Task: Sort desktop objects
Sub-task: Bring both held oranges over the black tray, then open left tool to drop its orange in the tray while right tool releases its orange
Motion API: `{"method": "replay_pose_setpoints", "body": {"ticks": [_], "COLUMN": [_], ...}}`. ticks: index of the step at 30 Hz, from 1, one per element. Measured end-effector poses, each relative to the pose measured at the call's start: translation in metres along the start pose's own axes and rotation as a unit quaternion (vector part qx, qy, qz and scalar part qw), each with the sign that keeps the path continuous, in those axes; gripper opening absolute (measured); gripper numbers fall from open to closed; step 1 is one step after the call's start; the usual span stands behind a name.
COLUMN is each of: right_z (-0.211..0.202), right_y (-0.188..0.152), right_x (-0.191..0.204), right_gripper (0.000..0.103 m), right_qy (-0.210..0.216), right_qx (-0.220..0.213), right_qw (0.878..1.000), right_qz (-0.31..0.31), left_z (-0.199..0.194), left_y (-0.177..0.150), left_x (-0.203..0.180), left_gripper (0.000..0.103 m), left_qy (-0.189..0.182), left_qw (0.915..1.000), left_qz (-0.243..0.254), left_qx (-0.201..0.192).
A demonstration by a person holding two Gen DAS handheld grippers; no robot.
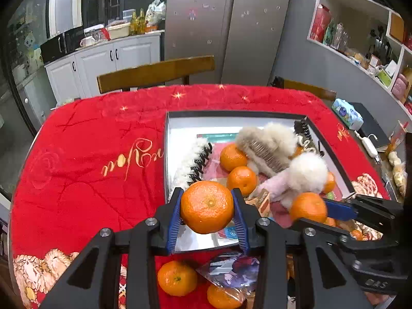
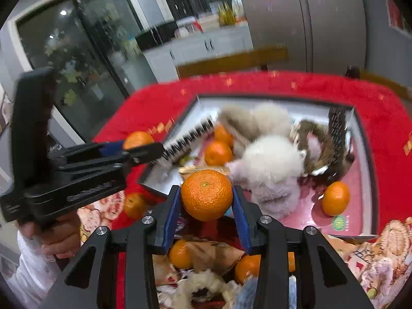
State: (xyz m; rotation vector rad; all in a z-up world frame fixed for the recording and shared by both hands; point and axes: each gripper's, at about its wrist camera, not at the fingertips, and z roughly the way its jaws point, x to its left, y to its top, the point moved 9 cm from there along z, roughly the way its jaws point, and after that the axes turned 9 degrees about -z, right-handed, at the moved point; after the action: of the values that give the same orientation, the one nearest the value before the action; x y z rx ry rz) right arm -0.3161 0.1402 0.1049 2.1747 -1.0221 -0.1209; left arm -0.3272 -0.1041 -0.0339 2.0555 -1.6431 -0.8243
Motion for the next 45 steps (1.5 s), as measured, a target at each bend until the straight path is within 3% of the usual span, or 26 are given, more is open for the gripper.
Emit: {"method": "replay_pose_setpoints", "body": {"ticks": [7, 14, 17, 33, 34, 39, 41, 43, 45], "right_z": [0.025, 0.040, 0.039, 0.039, 0.038, 0.033, 0.028, 0.021, 0.014], "right_y": [0.001, -0.008, -0.009, -0.011, -0.011, -0.009, -0.008, -0.004, -0.001], "right_x": [-0.030, -0.037, -0.033, -0.033, -0.033, -0.028, -0.025, -0.022, -0.021], "right_gripper": [0.039, 0.039, 0.039, 0.039, 0.039, 0.040, 0.041, 0.047, 0.063], "right_qy": [-0.010, -0.027, -0.028, -0.041, -0.045, -0.043, -0.045, -0.037, -0.027], "right_qx": [0.037, 0.062, 0.059, 0.041, 0.039, 0.027, 0.017, 0.001, -0.011], "right_qw": [0.999, 0.997, 0.997, 0.998, 0.998, 0.998, 0.998, 0.998, 0.999], "right_qz": [0.036, 0.037, 0.030, 0.007, 0.003, -0.020, -0.035, -0.043, -0.043], "left_z": [0.023, 0.033, 0.042, 0.046, 0.046, 0.044, 0.044, 0.041, 0.038], "left_y": [-0.010, -0.011, -0.015, -0.017, -0.018, -0.022, -0.023, -0.024, -0.023], "left_x": [0.002, 0.004, 0.008, 0.005, 0.004, -0.003, -0.005, -0.008, -0.010], "left_gripper": [0.038, 0.038, 0.038, 0.039, 0.040, 0.064, 0.064, 0.065, 0.068], "left_qy": [-0.001, 0.002, 0.003, 0.016, 0.017, 0.015, 0.027, 0.043, 0.049], "left_qw": [0.9997, 0.9997, 0.9995, 0.9993, 0.9992, 0.9985, 0.9978, 0.9965, 0.9959], "left_qz": [0.007, 0.017, 0.013, 0.032, 0.033, 0.048, 0.055, 0.069, 0.076], "left_qx": [0.023, 0.016, 0.029, 0.015, 0.015, 0.024, 0.027, 0.018, 0.013]}}
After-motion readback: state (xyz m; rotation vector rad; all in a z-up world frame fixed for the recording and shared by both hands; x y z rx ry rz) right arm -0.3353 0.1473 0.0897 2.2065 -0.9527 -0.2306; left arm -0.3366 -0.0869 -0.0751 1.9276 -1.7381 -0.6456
